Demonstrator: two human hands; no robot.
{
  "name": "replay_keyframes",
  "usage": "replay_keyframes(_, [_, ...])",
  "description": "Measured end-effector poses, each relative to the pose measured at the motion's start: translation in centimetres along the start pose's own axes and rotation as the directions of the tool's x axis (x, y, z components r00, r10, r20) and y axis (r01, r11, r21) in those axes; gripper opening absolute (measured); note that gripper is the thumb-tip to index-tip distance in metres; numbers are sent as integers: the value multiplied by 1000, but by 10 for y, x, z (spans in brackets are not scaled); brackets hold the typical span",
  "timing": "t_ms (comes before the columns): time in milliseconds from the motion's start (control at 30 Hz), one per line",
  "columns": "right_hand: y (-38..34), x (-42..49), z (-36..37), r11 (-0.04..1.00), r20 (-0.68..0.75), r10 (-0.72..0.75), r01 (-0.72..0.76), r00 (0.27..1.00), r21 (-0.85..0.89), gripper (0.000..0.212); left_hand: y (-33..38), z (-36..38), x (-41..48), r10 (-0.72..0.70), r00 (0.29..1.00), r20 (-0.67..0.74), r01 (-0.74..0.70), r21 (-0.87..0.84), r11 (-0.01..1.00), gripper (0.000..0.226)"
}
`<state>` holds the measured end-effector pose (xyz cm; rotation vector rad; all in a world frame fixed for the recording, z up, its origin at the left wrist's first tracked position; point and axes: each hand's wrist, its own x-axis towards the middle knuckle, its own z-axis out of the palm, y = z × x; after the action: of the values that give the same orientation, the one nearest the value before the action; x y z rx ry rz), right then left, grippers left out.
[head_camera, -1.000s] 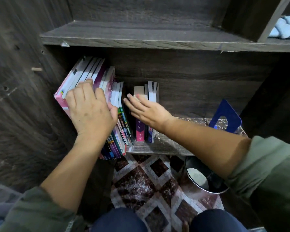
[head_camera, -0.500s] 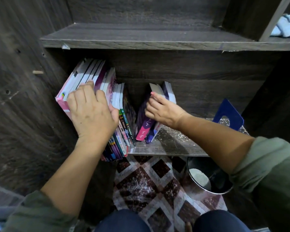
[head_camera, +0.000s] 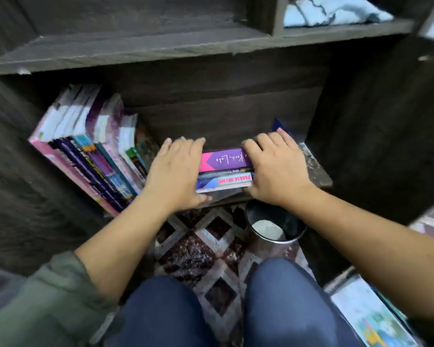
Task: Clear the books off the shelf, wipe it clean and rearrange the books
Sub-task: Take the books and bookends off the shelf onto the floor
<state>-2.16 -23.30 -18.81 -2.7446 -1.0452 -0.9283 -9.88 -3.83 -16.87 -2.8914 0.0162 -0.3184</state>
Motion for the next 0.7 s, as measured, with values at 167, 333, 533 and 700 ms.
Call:
replay_keyframes(167, [40,-84,-20,972,104,221,-227,970,53,65,74,-15,13,228,974,-11,-228,-86,970,62])
replay_keyframes(333, [71,-164,-33,904,238,405,-426,882,41,67,164,-19,28,497,868,-7,-495,-111,862,55])
replay_keyframes(533, [96,-264,-31,723,323,627,-684,709,96,72,283,-4,24,740,670,58,-730,-130,671,59])
replay_keyframes(700, [102,-355,1,486,542,724,-873,426,37,68,348,17,32,909,393,142,-919,24,393,70])
